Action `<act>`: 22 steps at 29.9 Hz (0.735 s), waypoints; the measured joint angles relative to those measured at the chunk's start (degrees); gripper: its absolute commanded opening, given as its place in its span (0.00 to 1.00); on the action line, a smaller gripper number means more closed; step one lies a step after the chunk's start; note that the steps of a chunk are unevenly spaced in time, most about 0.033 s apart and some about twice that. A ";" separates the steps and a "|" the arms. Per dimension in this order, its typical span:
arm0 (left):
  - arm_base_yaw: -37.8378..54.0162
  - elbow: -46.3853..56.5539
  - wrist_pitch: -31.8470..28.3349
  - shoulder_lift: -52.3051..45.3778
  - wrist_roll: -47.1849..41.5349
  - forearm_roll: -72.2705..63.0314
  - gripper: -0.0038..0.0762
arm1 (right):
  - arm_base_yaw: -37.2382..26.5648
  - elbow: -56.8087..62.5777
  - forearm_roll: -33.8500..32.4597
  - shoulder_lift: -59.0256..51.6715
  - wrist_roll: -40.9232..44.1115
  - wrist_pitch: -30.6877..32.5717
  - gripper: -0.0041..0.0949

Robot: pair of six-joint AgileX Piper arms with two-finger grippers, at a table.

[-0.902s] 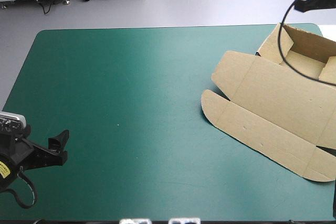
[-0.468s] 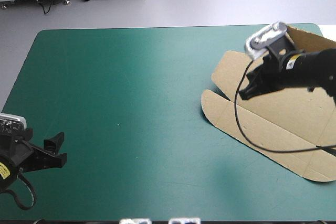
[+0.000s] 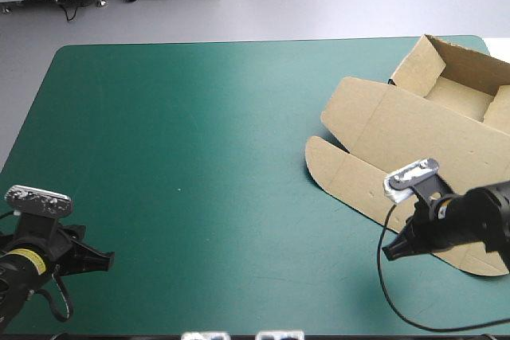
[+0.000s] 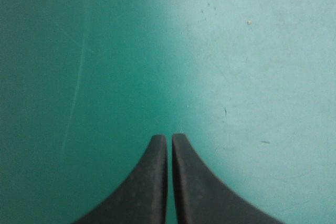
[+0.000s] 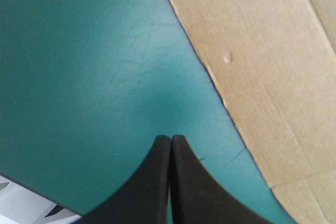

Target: Fold the box

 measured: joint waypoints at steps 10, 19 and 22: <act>0.00 4.25 -4.50 0.00 -1.28 -4.45 0.04 | 0.00 9.60 -2.52 -18.17 6.64 -4.67 0.02; 0.00 4.25 -7.94 0.00 -4.50 -5.12 0.04 | 0.00 9.65 -7.91 -22.92 10.62 -1.67 0.02; 0.00 4.25 -7.88 0.00 -4.64 -5.15 0.04 | 0.00 9.65 -7.85 -22.98 10.66 -1.31 0.02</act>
